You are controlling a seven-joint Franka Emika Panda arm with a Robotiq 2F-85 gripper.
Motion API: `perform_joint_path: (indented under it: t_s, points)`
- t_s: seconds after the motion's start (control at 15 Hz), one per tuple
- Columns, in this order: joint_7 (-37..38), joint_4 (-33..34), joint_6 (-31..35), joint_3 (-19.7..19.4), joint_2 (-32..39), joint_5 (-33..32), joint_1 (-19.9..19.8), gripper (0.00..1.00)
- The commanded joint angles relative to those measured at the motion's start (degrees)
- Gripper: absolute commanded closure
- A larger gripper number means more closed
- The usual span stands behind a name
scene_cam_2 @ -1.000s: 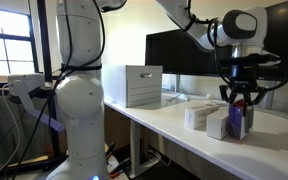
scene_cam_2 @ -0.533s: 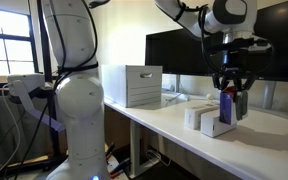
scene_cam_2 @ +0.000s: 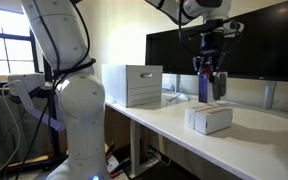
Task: Pick up the red-blue box and put it in the bigger box
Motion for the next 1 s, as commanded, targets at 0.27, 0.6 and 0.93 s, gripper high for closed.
perform_joint_path:
  t_s: [0.27, 0.6, 0.93]
  points:
    - [9.4, 1.1, -3.3, 6.1, -5.1, 3.6, 4.8, 0.84]
    - [13.0, 3.6, -3.5, 10.0, -4.5, 4.9, 7.8, 0.84]
    - [14.1, 7.6, -6.8, 13.3, -4.0, 5.1, 10.4, 0.84]
